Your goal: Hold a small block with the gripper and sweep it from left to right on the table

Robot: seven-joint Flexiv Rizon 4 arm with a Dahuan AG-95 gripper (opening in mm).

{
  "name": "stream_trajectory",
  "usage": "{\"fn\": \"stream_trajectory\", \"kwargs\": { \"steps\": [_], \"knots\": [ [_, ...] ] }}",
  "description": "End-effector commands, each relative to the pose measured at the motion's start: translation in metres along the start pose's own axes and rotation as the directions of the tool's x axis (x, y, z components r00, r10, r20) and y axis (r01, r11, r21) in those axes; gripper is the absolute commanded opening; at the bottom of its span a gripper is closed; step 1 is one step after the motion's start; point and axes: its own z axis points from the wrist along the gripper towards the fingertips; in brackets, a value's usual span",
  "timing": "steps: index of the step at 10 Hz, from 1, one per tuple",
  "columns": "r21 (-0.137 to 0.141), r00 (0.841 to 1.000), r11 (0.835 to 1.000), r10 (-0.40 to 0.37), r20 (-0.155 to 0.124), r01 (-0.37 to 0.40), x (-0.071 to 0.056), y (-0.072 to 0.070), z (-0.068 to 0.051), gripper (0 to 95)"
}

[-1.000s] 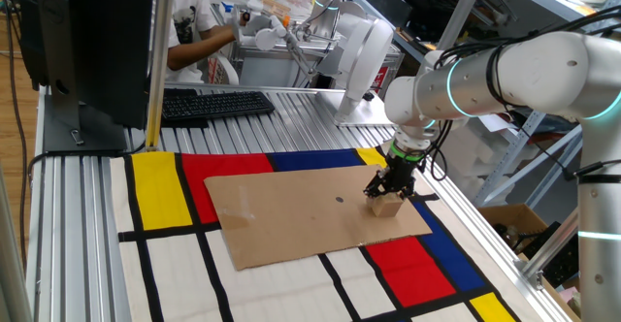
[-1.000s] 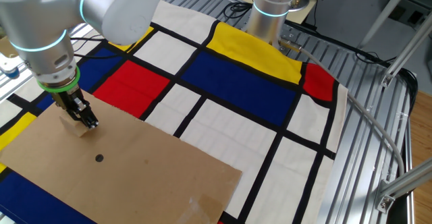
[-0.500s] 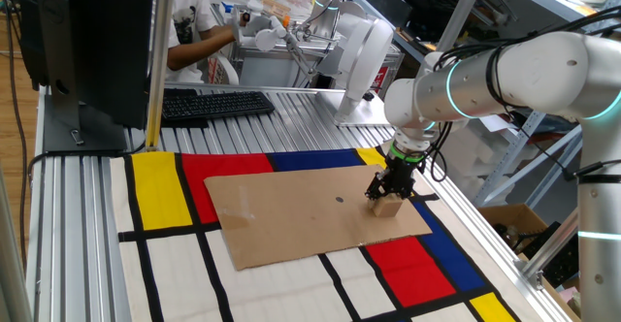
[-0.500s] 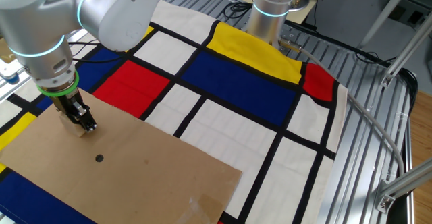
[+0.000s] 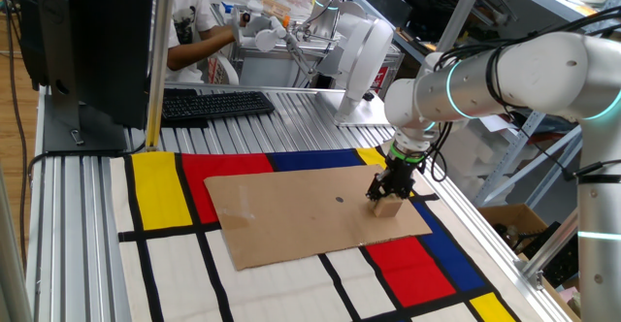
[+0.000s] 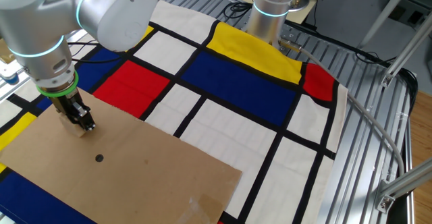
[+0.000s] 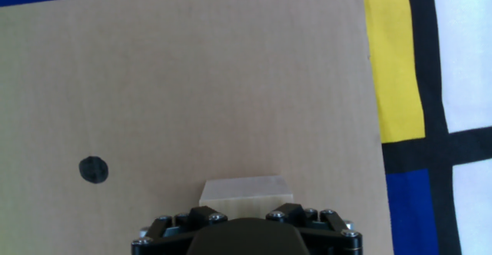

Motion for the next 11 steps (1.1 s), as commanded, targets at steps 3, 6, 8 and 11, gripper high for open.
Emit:
{"fn": "stream_trajectory", "kwargs": {
  "steps": [3, 6, 8, 11],
  "knots": [
    [0.0, 1.0, 1.0, -0.011, 0.001, 0.011, -0.0005, -0.0001, 0.0004, 38.0],
    [0.001, 1.0, 1.0, -0.025, 0.007, 0.025, -0.0017, -0.0011, 0.0003, 19.0],
    [-0.024, 1.0, 0.999, -0.027, -0.003, 0.027, -0.0027, -0.0027, 0.0002, 0.0],
    [-0.017, 0.999, 0.999, -0.034, 0.002, 0.034, -0.0041, -0.0041, -0.0001, 0.0]
  ]
}}
